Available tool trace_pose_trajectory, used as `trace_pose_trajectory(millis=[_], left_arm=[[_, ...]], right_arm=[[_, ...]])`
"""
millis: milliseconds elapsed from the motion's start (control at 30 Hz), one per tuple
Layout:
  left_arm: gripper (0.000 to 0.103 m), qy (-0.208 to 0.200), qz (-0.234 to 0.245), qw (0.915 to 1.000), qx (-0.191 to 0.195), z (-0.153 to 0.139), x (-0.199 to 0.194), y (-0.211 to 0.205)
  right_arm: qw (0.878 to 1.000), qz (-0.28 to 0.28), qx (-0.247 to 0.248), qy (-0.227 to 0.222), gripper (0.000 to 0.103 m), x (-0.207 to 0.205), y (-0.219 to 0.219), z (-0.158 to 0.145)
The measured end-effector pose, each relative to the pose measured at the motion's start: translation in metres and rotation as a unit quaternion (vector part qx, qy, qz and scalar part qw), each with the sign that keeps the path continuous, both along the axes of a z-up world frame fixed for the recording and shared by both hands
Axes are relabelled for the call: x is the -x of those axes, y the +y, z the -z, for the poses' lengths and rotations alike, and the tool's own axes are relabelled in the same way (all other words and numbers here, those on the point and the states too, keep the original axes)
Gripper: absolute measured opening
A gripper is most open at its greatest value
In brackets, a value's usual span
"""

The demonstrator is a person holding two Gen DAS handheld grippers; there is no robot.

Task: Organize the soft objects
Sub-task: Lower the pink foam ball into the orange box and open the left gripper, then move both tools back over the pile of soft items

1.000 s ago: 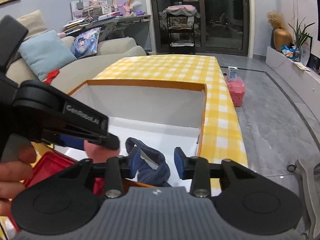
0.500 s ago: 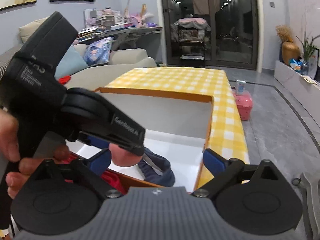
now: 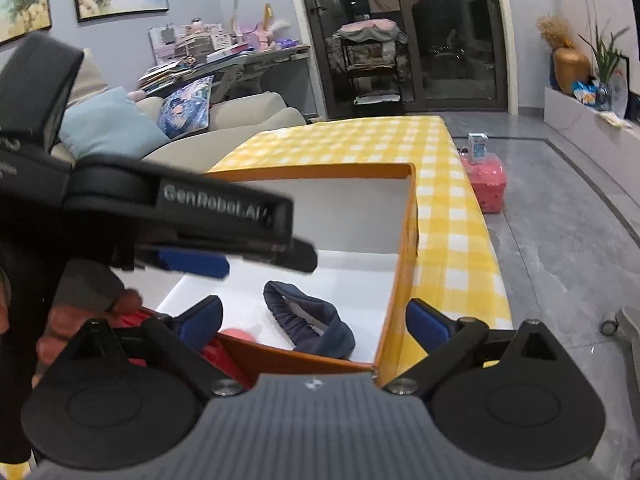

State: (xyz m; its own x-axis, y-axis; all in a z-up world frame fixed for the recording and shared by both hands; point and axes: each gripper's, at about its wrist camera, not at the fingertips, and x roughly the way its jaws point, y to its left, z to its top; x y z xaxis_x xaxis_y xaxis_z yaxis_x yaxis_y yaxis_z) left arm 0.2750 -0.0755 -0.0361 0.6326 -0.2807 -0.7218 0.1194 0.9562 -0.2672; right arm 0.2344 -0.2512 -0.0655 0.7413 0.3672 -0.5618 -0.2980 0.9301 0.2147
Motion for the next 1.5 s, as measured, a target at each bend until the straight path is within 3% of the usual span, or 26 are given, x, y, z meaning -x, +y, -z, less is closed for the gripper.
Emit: trace_pose_trajectory(millis=[100,333,500,600,767,933,1133,1367,1500], left_arm=[[0.103,-0.013,0.0,0.9998,-0.018,-0.007,0.003,-0.002],[0.103,-0.015,-0.022,0.9996,-0.004,-0.019,0.012,0.01],[0.103,-0.048,-0.045,0.9977,-0.02,-0.041,0.025,0.019],[0.103,-0.05,-0.042,0.9978,-0.005,-0.051,0.029,0.027],[0.103,-0.052,-0.04,0.9978,-0.007,-0.063,0.041,0.037],[0.103,-0.049,-0.026,0.9981,0.028,-0.079,0.053,0.044],[0.103,-0.08,-0.051,0.9952,0.023,-0.101,0.085,0.052],[0.103,-0.082,-0.023,0.9962,0.017,-0.117,0.136,0.067],[0.103,-0.092,-0.064,0.9937,0.0,-0.113,0.174,0.084]], right_arm=[[1.0,-0.006,0.009,-0.008,0.096,0.001,0.003,-0.001],[1.0,-0.009,0.014,-0.01,0.096,0.0,0.003,-0.002],[1.0,0.001,0.0,0.019,0.096,-0.004,0.003,-0.008],[1.0,0.007,-0.003,0.022,0.096,-0.006,0.004,-0.015],[0.999,0.004,0.037,-0.014,0.097,0.004,0.018,-0.03],[0.998,0.014,0.05,-0.041,0.1,0.021,0.029,-0.043],[0.998,0.025,0.045,-0.046,0.1,0.044,0.036,-0.057],[0.999,0.032,0.017,-0.036,0.1,0.08,0.041,-0.065],[0.999,0.026,0.011,-0.032,0.1,0.109,0.038,-0.068]])
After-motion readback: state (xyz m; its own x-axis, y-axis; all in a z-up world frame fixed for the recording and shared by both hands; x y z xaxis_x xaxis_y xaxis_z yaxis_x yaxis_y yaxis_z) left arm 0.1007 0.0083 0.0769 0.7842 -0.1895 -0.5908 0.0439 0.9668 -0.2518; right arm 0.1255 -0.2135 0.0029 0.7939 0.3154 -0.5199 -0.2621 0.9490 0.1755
